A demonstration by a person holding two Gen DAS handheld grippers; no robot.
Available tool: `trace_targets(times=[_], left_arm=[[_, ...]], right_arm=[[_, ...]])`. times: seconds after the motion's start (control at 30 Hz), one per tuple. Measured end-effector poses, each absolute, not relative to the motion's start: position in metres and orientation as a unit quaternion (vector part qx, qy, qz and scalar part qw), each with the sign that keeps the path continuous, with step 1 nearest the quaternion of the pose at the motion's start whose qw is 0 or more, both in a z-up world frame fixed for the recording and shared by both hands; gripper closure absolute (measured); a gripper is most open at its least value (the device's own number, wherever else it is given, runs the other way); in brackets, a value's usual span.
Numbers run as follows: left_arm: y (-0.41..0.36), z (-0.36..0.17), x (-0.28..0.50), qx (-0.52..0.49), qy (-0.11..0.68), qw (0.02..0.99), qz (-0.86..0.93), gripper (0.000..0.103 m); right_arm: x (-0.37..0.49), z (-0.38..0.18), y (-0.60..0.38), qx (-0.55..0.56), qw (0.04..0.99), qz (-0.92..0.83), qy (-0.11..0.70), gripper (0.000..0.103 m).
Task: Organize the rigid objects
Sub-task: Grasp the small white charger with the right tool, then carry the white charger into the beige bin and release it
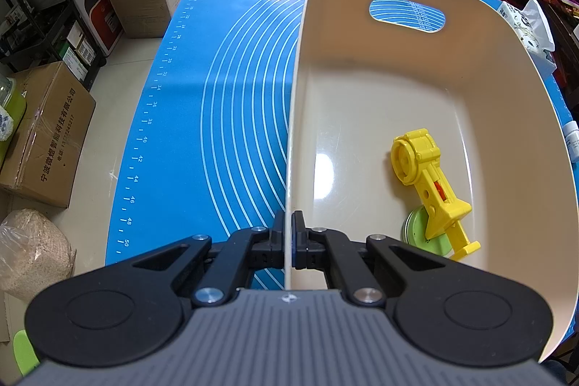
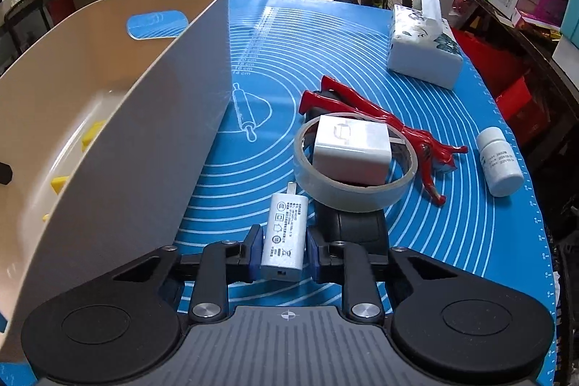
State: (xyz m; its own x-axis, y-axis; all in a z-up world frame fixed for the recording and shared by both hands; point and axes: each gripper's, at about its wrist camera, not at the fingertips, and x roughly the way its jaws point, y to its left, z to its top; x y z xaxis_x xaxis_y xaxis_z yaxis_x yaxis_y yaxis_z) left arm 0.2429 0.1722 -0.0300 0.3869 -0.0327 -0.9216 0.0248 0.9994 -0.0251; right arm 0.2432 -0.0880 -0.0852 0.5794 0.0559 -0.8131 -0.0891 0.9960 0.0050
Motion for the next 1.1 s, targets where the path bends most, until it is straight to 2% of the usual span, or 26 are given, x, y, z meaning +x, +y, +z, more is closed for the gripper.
trace_targets(times=[0.1,0.5,1.1], left_arm=[[0.172,-0.030,0.243,-0.004,0.553,0.833,-0.017,0.099],[0.171,-0.030,0.243,-0.005,0.554,0.833,-0.017,0.099],[0.171,-0.030,0.243,-0.004,0.553,0.833,-0.017,0.099]], right_arm=[[0.247,-0.088,-0.087,-0.022,0.888,0.039,0.457,0.071],[0.235,-0.061,-0.089,-0.016,0.907,0.052,0.418,0.071],[0.231,0.049,-0.059,-0.008,0.950,0.098,0.295,0.071]])
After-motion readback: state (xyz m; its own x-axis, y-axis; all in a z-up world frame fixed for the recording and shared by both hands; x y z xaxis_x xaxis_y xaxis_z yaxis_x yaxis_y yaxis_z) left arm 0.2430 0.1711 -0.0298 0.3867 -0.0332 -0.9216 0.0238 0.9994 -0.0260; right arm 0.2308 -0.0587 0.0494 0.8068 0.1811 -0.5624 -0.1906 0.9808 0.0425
